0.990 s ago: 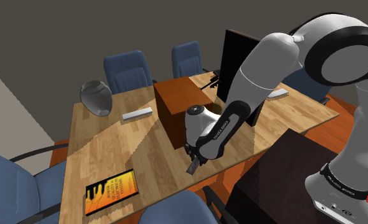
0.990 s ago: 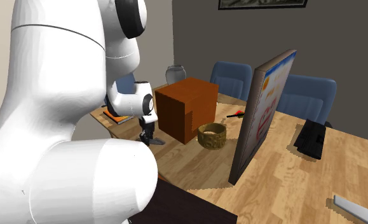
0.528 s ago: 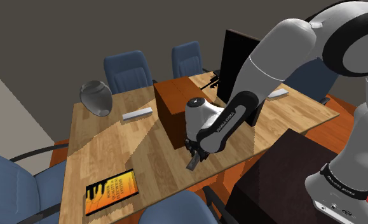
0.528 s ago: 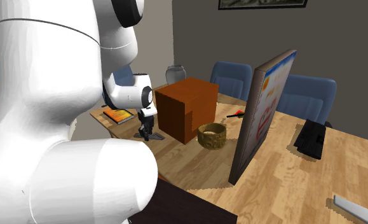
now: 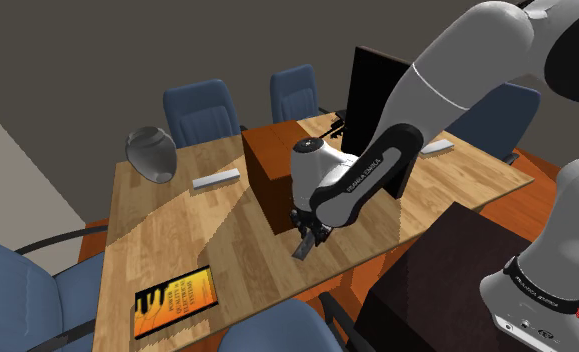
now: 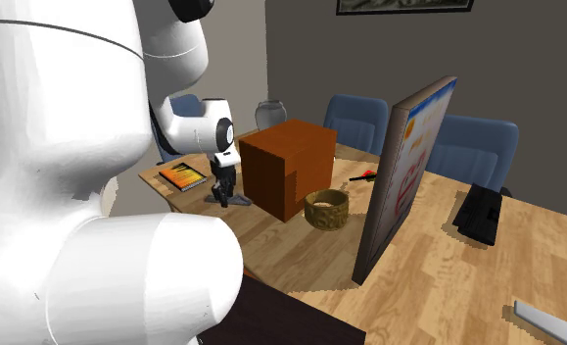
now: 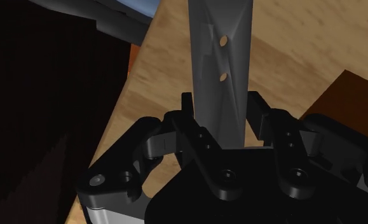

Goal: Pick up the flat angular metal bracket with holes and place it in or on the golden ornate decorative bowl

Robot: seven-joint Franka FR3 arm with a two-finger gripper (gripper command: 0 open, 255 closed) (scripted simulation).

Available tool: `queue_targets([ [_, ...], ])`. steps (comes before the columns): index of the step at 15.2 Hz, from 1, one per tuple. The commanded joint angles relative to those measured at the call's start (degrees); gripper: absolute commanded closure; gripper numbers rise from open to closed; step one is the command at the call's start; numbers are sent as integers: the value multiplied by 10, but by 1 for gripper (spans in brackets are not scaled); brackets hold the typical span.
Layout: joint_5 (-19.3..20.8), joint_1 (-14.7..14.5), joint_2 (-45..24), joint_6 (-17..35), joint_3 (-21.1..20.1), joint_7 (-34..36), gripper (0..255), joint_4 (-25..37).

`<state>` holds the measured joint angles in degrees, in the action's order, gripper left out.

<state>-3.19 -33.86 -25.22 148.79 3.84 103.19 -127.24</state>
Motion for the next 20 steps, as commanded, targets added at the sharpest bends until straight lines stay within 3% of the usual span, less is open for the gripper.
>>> queue_targets([
  [1,2,-1,15,-11,1,1,255,-4],
  [14,13,-5,99,-92,8,9,255,-7],
  [20,8,50,85,-99,35,-77,255,14],
])
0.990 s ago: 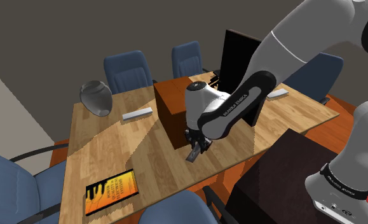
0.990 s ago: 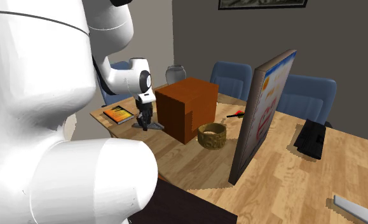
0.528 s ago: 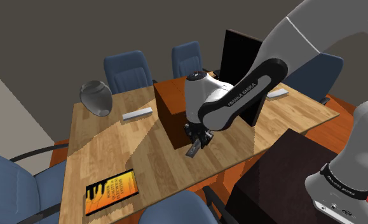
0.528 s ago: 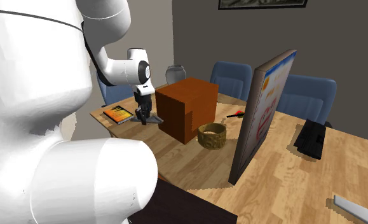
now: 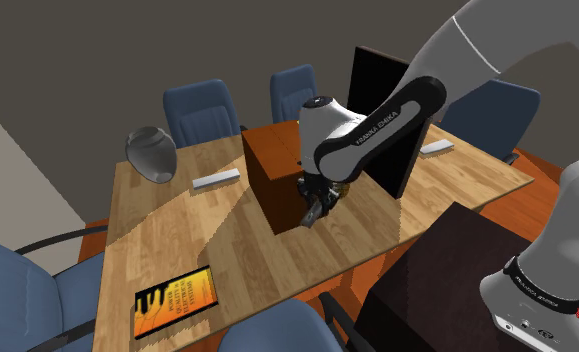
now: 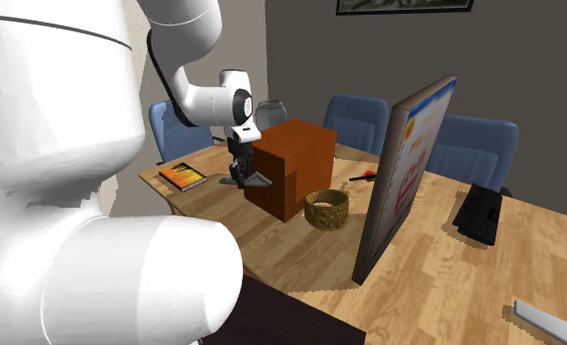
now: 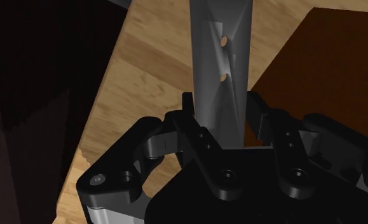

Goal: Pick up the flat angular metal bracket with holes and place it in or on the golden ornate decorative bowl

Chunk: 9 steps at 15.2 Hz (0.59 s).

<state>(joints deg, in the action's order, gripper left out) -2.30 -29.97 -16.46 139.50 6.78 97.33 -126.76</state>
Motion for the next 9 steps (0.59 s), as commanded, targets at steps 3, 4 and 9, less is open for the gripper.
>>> queue_targets([
  [3,-5,40,-16,-13,17,-60,255,29],
  [4,-6,49,-21,-16,21,-74,255,37],
  [9,-15,97,-53,-33,37,-141,255,86],
])
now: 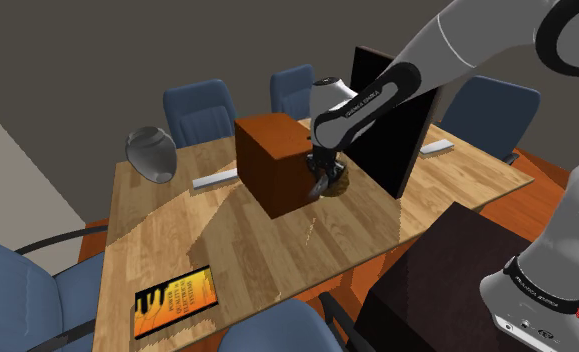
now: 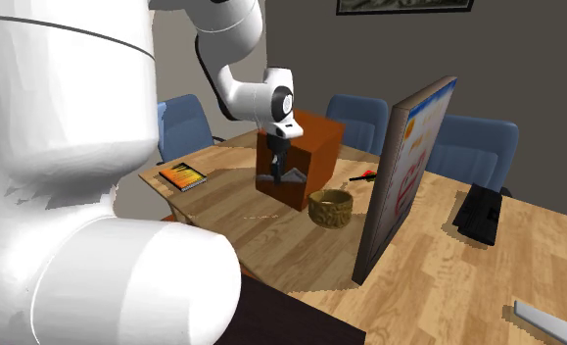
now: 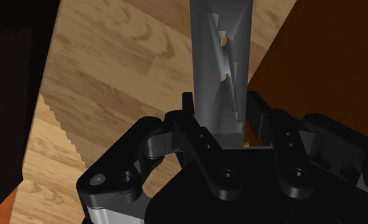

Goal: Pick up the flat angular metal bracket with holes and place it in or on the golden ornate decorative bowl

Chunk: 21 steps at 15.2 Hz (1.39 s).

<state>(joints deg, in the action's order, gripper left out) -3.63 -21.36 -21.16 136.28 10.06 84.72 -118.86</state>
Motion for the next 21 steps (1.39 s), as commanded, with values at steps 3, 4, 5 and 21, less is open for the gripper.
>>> queue_targets([
  [3,-8,40,-30,-15,12,-54,255,44],
  [4,-10,50,-39,-20,14,-66,255,58],
  [5,-12,60,-48,-26,16,-78,255,72],
  [21,-38,135,-171,-29,17,-160,255,198],
])
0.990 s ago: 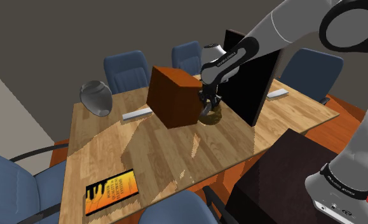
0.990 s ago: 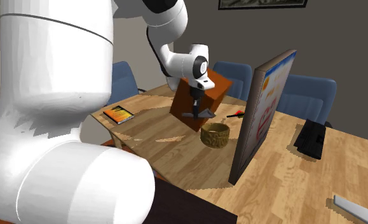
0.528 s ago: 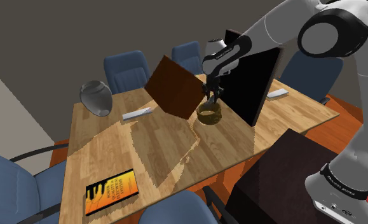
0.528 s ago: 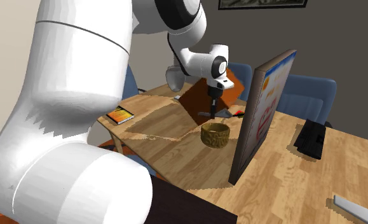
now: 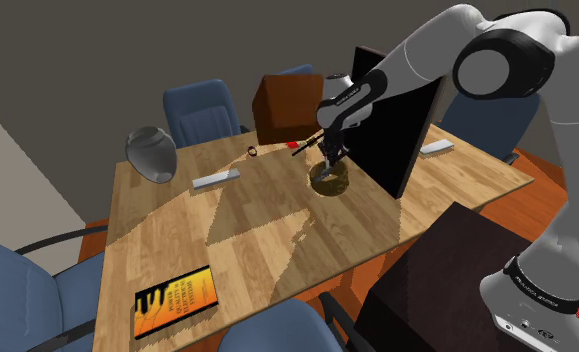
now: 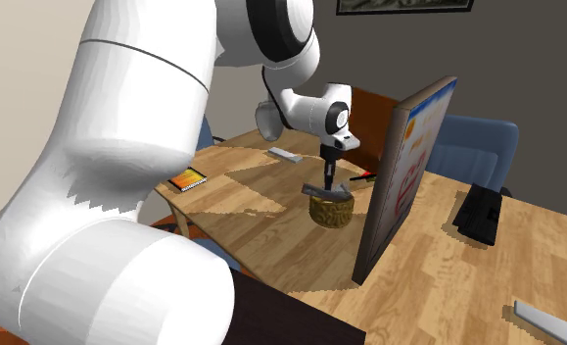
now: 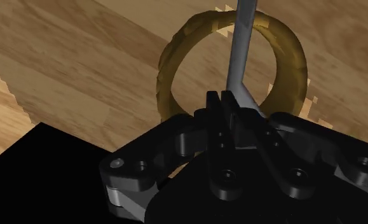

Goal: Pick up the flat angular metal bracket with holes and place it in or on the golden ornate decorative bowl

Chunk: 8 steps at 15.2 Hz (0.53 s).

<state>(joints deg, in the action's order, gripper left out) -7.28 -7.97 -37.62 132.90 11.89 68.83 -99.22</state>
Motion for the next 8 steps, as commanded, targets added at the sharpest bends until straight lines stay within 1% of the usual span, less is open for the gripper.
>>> queue_targets([
  [1,-2,2,-12,10,-2,-2,255,2],
  [2,-1,1,-7,4,-1,-1,255,3],
  [3,-1,1,-7,4,-1,-1,0,3],
  [5,-11,-18,0,46,-2,40,0,-10],
  [8,-15,-19,-11,59,-3,42,0,-9],
])
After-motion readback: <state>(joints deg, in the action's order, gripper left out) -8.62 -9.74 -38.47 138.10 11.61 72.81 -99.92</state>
